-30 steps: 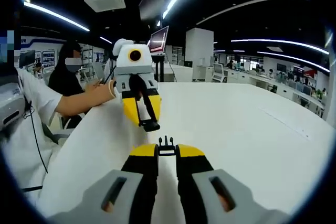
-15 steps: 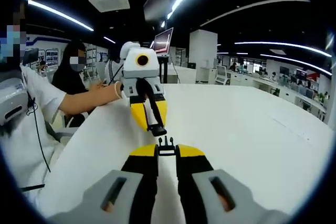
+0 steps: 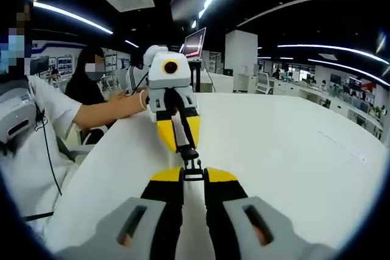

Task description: Snap the two parts of the plastic buckle together until the buckle closes and remains connected.

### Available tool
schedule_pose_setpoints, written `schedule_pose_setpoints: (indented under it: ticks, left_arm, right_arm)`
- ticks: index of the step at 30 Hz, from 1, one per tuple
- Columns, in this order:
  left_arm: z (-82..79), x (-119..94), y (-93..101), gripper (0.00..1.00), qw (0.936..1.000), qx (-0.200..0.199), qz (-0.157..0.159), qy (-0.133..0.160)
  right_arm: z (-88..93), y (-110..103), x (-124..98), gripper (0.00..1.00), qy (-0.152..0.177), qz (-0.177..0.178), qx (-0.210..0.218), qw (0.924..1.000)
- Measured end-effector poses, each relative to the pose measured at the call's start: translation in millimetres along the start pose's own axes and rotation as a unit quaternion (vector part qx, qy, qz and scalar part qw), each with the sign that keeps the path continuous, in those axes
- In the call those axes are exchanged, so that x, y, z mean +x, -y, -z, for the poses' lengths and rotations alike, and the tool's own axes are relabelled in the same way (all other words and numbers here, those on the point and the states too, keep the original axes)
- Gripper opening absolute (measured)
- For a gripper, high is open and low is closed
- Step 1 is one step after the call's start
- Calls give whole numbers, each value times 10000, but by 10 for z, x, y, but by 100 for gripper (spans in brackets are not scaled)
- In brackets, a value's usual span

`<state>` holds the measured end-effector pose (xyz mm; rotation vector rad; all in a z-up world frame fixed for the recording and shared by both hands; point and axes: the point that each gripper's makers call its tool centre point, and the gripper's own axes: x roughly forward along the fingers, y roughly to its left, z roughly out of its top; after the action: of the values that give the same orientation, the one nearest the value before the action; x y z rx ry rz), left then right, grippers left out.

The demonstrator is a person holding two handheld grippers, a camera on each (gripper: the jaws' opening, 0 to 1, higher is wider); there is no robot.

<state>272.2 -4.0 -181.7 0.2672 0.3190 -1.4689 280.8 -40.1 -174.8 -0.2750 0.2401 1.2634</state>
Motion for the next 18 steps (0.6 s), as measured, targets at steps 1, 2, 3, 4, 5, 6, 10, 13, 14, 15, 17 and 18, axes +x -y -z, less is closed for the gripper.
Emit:
schedule_pose_setpoints:
  ticks: [1,2,3,4,5,6,10,13,14,15,17,18]
  left_arm:
    - [0,3,7,12,10000,12,20,0]
    - [2,7,18,12,10000,16,48,-2]
    - [4,9,22,12,10000,18,61,-5]
    - [11,13,30,12,10000,31,73,-24]
    - [17,16,34,12,9999,46,82,-39]
    - [21,19,47,12,9999,59,115,-48]
    - [35,37,93,12,9995,148,259,-75]
    - [52,39,123,12,9992,181,339,-120]
    - [56,39,135,12,9991,183,367,-126]
    - [57,39,140,12,9990,184,383,-130]
    - [64,39,160,12,9988,195,432,-142]
    - [67,40,169,12,9987,200,454,-148]
  right_arm:
    - [5,-11,5,12,-14,-22,-3,10000]
    - [10,-21,9,12,-29,-43,-9,10000]
    - [13,-32,13,12,-38,-61,-14,10000]
    - [18,-42,16,12,-51,-88,-17,9999]
    - [21,-48,20,12,-62,-110,-21,9999]
    - [24,-58,23,12,-73,-129,-29,9999]
    - [42,-130,38,12,-137,-275,-130,9994]
    - [56,-159,42,12,-186,-332,-196,9991]
    - [59,-170,42,12,-193,-359,-200,9990]
    - [60,-187,43,12,-194,-393,-212,9988]
    - [66,-206,43,12,-206,-443,-238,9985]
    - [70,-214,43,12,-217,-468,-251,9984]
